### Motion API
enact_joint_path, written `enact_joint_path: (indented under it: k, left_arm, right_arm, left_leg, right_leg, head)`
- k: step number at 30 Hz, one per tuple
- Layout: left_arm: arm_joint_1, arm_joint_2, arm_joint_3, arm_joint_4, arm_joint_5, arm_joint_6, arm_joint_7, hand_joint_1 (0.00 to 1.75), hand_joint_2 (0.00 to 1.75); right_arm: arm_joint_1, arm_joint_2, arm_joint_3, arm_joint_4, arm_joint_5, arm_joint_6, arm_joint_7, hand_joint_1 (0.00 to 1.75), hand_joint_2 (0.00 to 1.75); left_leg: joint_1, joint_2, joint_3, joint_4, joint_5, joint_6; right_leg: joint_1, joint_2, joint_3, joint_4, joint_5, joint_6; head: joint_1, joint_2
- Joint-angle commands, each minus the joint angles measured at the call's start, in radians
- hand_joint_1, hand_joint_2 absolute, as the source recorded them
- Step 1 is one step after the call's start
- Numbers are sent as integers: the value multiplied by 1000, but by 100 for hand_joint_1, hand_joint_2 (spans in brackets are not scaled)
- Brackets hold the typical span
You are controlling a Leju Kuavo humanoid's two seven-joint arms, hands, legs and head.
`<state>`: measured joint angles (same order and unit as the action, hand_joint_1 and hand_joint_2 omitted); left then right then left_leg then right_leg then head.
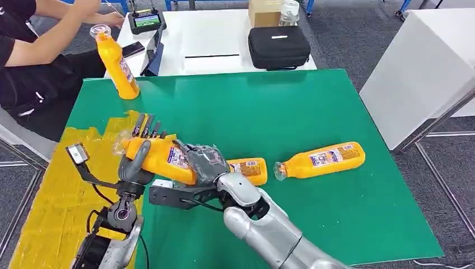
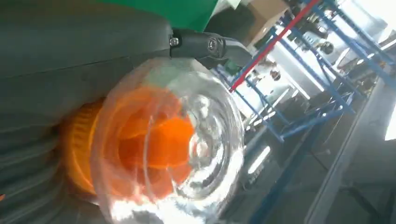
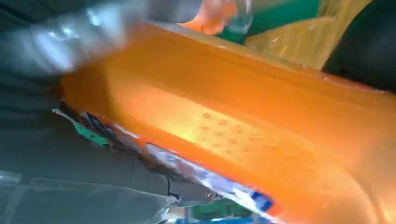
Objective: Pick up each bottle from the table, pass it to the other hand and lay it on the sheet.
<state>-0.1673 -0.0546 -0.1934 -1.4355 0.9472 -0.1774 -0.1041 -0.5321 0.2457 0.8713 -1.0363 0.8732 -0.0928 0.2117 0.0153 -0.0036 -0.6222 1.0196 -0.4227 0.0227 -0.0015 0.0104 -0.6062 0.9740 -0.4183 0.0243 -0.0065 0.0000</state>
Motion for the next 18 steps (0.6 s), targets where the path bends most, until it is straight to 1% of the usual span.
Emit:
enact_joint_path:
  k: [1, 3, 4, 5, 7, 8, 9, 11, 13, 14, 16, 17, 18]
  left_arm:
    - [-86, -56, -196, 84, -37, 68, 11, 0, 175]
    - [-93, -55, -217, 116, -51, 80, -2, 0, 175]
    - [-97, -55, -224, 126, -51, 80, -3, 0, 175]
    - [-91, -54, -226, 129, -51, 80, -3, 0, 175]
    - [-98, -52, -241, 141, -53, 85, -7, 0, 175]
    - [-100, -52, -246, 142, -53, 84, -9, 0, 175]
    - [-101, -57, -253, 140, -54, 84, -10, 0, 175]
    - [-104, -66, -270, 130, -67, 93, -7, 0, 175]
    - [-104, -70, -295, 114, -102, 124, -13, 0, 175]
    - [-103, -66, -306, 113, -117, 136, -15, 0, 175]
    - [-107, -60, -319, 121, -125, 139, -11, 0, 175]
    - [-107, -60, -319, 121, -125, 139, -11, 0, 175]
    - [-107, -60, -319, 121, -125, 139, -11, 0, 175]
  right_arm:
    - [-117, 87, -37, 390, 27, -42, -30, 175, 175]
    - [-110, 88, -36, 360, 32, -38, -23, 175, 175]
    - [-106, 85, -37, 348, 33, -35, -20, 175, 175]
    - [-107, 84, -38, 345, 33, -34, -19, 175, 175]
    - [-99, 76, -46, 322, 34, -22, -11, 175, 175]
    - [-99, 75, -50, 320, 33, -18, -9, 175, 175]
    - [-101, 73, -58, 321, 30, -17, -4, 175, 175]
    - [-109, 69, -75, 328, 28, -23, 11, 175, 175]
    - [-115, 63, -95, 331, 33, -39, 16, 175, 175]
    - [-114, 58, -98, 327, 42, -46, 14, 175, 175]
    - [-108, 56, -91, 320, 56, -52, 13, 175, 175]
    - [-108, 56, -91, 320, 56, -52, 13, 175, 175]
    - [-108, 56, -91, 320, 56, -52, 13, 175, 175]
  left_leg:
    - [0, -5, 1, -1, 1, 0]
    - [-1, -8, 5, -1, 1, -1]
    - [-1, -4, 2, 0, 1, -1]
    - [-1, -4, 4, -1, 0, -1]
    - [0, -3, 1, 0, 1, -1]
    - [-1, -6, 6, 0, -1, -1]
    - [0, -4, 1, 0, 1, -1]
    - [-1, -5, 2, 0, 0, -1]
    - [-1, -4, 0, 1, 1, -1]
    - [-1, -6, 1, 1, 1, 0]
    - [0, -4, -1, 0, 1, -1]
    - [-1, -6, 2, 0, 1, 0]
    - [0, -3, -1, 0, 1, -1]
  right_leg:
    - [0, -6, 3, -1, -1, 0]
    - [-1, -9, 7, 0, -3, 0]
    - [0, -5, 3, 0, -1, 0]
    - [-1, -6, 5, 0, -2, -1]
    - [0, -5, 2, 0, 0, -2]
    - [-1, -8, 7, 0, -3, -2]
    - [0, -6, 2, 0, 0, -2]
    - [0, -6, 3, 0, -1, -2]
    - [0, -5, 0, 0, 0, -2]
    - [-1, -8, 2, 1, -1, -2]
    - [0, -5, 0, 0, 0, -2]
    - [-1, -7, 3, 0, -1, -2]
    - [0, -4, 0, 0, 1, -2]
  head:
    - [0, 0]
    - [0, 0]
    - [1, 0]
    - [-1, 0]
    - [0, 0]
    - [0, 0]
    - [0, 0]
    - [0, 0]
    - [0, 0]
    - [0, 0]
    - [0, 0]
    - [0, 0]
    - [0, 0]
